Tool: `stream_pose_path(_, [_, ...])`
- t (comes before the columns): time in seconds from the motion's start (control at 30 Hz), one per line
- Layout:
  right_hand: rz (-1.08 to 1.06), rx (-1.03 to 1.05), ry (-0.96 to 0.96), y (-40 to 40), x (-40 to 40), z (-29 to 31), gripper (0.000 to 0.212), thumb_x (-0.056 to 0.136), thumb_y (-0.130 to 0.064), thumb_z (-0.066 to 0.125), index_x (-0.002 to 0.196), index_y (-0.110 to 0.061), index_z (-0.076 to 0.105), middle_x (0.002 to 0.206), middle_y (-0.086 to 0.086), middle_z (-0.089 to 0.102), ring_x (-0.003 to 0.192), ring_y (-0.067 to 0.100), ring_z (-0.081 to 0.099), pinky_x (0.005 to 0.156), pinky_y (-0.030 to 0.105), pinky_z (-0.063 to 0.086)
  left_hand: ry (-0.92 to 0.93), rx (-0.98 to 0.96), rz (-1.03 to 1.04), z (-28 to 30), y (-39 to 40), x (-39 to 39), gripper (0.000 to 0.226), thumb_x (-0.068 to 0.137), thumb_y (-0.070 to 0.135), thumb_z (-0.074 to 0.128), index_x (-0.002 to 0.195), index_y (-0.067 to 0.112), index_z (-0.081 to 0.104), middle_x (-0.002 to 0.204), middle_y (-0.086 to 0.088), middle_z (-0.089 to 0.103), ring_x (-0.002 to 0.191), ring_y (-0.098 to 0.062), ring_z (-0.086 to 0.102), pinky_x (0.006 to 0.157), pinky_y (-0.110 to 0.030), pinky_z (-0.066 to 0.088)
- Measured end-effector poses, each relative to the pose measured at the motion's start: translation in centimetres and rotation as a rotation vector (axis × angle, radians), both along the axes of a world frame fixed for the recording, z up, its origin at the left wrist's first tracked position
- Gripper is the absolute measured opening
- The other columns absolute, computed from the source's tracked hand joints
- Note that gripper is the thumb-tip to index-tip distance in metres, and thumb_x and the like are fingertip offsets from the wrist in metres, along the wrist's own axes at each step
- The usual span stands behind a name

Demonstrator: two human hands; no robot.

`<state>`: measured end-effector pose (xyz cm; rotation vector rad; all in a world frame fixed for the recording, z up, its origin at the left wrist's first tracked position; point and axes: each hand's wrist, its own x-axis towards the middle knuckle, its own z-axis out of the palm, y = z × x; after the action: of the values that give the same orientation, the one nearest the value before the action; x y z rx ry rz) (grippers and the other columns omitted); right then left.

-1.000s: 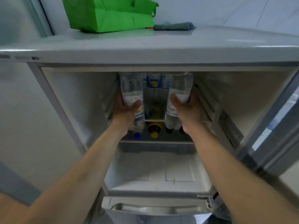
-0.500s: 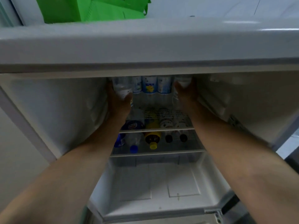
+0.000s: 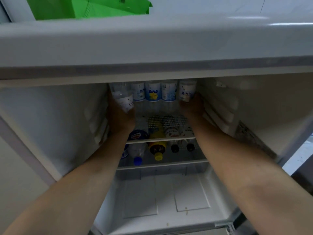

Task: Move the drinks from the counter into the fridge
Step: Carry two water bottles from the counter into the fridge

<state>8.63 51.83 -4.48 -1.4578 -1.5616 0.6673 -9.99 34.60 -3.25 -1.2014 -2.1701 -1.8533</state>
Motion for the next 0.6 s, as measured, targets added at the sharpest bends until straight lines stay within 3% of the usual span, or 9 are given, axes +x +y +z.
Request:
stream_pose_path(0.07, [0.012,-0.017,0.054,-0.4,-0.4,0.3,0.068,0.088,-0.032,0.071,0.145,-0.015,0.039,0.144,0.015,0.048,0.130,0.032,0.050,0.103,0.040,0.046,0.030,-0.161,0.115,-1.0,-0.1,0.4,0.073,0.088,0.033,0.068,0.148,0.018,0.030,0.142,-0.010,0.051,0.128,-0.028,0.051,0.105,-0.043,0.045])
stream_pose_path(0.17, [0.029,-0.040,0.070,-0.5,-0.8,0.9,0.071,0.089,-0.028,0.070,0.149,-0.018,0.034,0.147,0.015,0.044,0.132,0.031,0.048,0.103,0.039,0.044,-0.107,-0.212,0.127,-1.9,-0.1,0.8,0.070,0.087,0.030,0.069,0.146,0.018,0.033,0.137,-0.015,0.053,0.122,-0.035,0.054,0.098,-0.049,0.049])
stream_pose_path(0.4, [0.141,-0.164,0.022,-0.8,-0.2,1.7,0.063,0.092,-0.028,0.068,0.146,-0.014,0.040,0.145,0.016,0.047,0.129,0.032,0.050,0.107,0.040,0.046,-0.203,-0.216,0.130,-2.2,0.7,0.4,0.070,0.085,0.021,0.070,0.144,0.016,0.032,0.139,-0.017,0.049,0.124,-0.038,0.052,0.100,-0.048,0.048])
stream_pose_path(0.6, [0.131,-0.027,0.180,-4.2,0.2,0.9,0.051,0.092,-0.015,0.063,0.140,-0.007,0.048,0.140,0.014,0.054,0.127,0.027,0.053,0.103,0.029,0.043,-0.191,-0.218,0.116,-2.0,1.3,0.1,0.066,0.093,0.018,0.060,0.150,0.016,0.027,0.147,-0.015,0.042,0.132,-0.034,0.045,0.109,-0.043,0.039])
